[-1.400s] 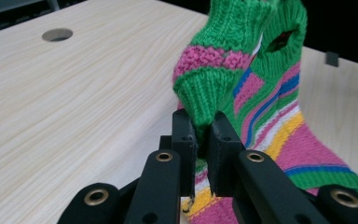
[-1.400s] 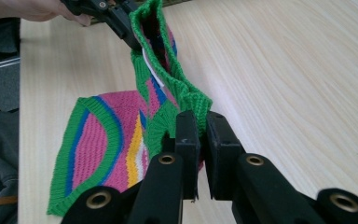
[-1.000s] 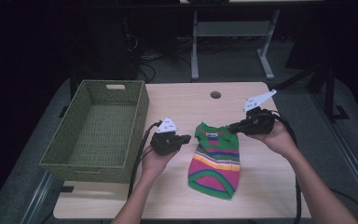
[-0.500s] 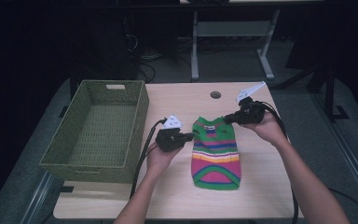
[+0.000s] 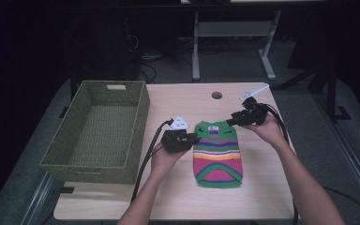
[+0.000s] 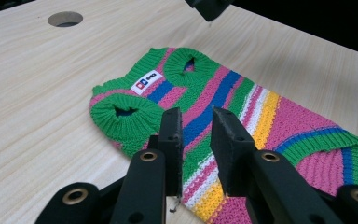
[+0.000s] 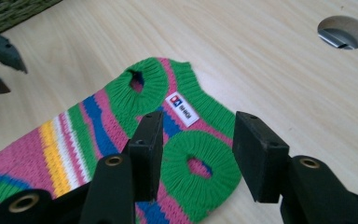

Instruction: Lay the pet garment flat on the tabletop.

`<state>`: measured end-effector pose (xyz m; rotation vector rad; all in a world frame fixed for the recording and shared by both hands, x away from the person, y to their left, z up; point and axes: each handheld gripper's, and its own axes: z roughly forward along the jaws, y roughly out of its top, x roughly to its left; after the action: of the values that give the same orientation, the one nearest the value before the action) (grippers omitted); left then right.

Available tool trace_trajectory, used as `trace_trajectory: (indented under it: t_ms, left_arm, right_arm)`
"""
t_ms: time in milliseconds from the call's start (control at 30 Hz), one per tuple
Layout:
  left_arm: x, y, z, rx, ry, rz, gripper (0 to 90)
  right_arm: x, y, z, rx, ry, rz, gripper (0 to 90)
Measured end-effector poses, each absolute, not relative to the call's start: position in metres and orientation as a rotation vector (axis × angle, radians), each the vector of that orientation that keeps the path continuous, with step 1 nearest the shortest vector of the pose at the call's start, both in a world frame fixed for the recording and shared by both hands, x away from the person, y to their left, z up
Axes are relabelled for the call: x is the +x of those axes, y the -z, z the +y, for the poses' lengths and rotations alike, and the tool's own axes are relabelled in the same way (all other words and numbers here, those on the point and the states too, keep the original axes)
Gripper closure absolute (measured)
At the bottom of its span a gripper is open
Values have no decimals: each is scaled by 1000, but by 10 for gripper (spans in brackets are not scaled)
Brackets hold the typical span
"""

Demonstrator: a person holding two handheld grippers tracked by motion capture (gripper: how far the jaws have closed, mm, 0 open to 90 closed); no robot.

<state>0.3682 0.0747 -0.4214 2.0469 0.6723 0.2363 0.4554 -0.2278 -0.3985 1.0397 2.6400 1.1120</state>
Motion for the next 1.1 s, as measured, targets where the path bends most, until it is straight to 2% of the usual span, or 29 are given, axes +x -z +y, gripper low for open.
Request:
trace_trajectory:
  t_ms: [633, 1100]
  left_arm:
    - [364, 431, 75, 2061, -227, 689, 655]
    - [357, 437, 83, 2068, -244, 743, 509]
  right_arm:
    - [426, 413, -257, 1067, -1212, 2671, 452]
    - [405, 426, -279, 1108, -1246, 2672, 417]
